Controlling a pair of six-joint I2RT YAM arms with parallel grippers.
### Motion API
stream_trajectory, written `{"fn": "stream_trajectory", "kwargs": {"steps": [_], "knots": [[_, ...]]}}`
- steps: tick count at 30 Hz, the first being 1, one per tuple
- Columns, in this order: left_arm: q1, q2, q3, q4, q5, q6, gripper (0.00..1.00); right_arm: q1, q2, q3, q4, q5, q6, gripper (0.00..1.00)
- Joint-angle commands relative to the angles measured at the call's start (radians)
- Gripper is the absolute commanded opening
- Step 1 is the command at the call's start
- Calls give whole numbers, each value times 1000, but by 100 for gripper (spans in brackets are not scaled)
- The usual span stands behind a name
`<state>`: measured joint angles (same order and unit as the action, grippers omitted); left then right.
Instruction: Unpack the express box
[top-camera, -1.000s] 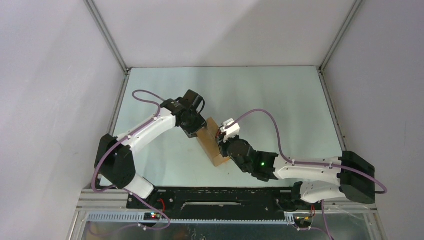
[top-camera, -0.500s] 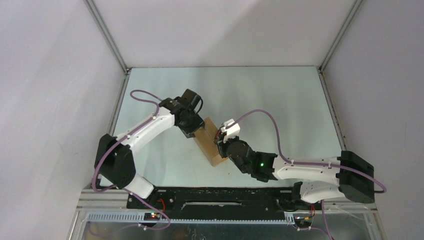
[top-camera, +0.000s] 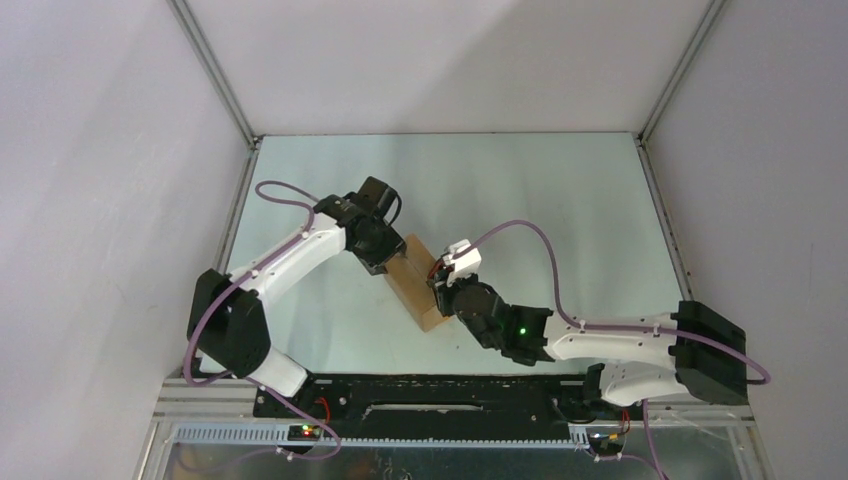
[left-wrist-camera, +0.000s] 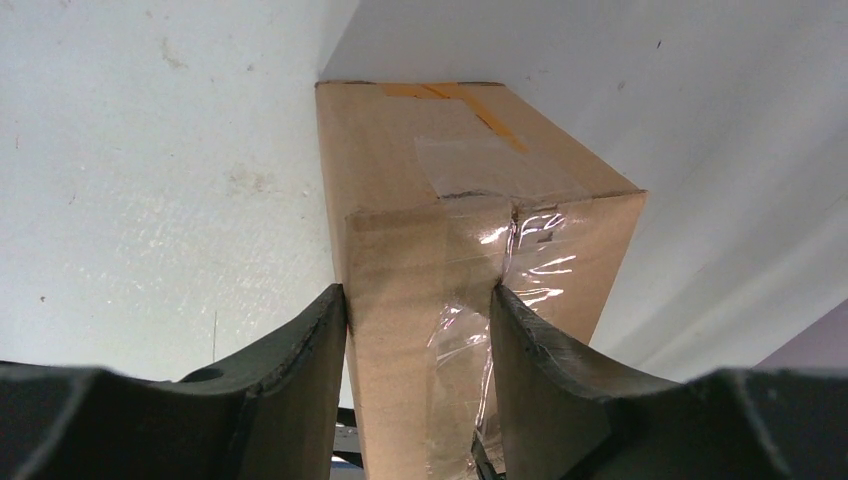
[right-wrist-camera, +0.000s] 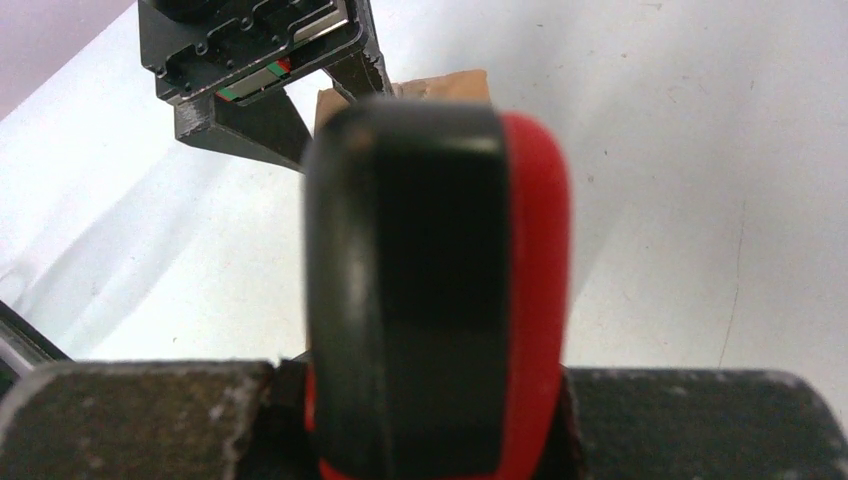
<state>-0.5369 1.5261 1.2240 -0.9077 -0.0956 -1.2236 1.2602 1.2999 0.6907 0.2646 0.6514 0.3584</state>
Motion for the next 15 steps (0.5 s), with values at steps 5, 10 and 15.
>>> {"fn": "stream_trajectory", "kwargs": {"steps": [5,10,15], "knots": [[101,-15,-40,-2,-285,-10,0,24,-126,-28,-151,34,-57,0],[104,-22,-48,4,-288,-16,0,25,-90,-29,-180,19,-8,0],[104,-31,-59,10,-286,-25,0,35,-19,-36,-179,9,44,0]]}}
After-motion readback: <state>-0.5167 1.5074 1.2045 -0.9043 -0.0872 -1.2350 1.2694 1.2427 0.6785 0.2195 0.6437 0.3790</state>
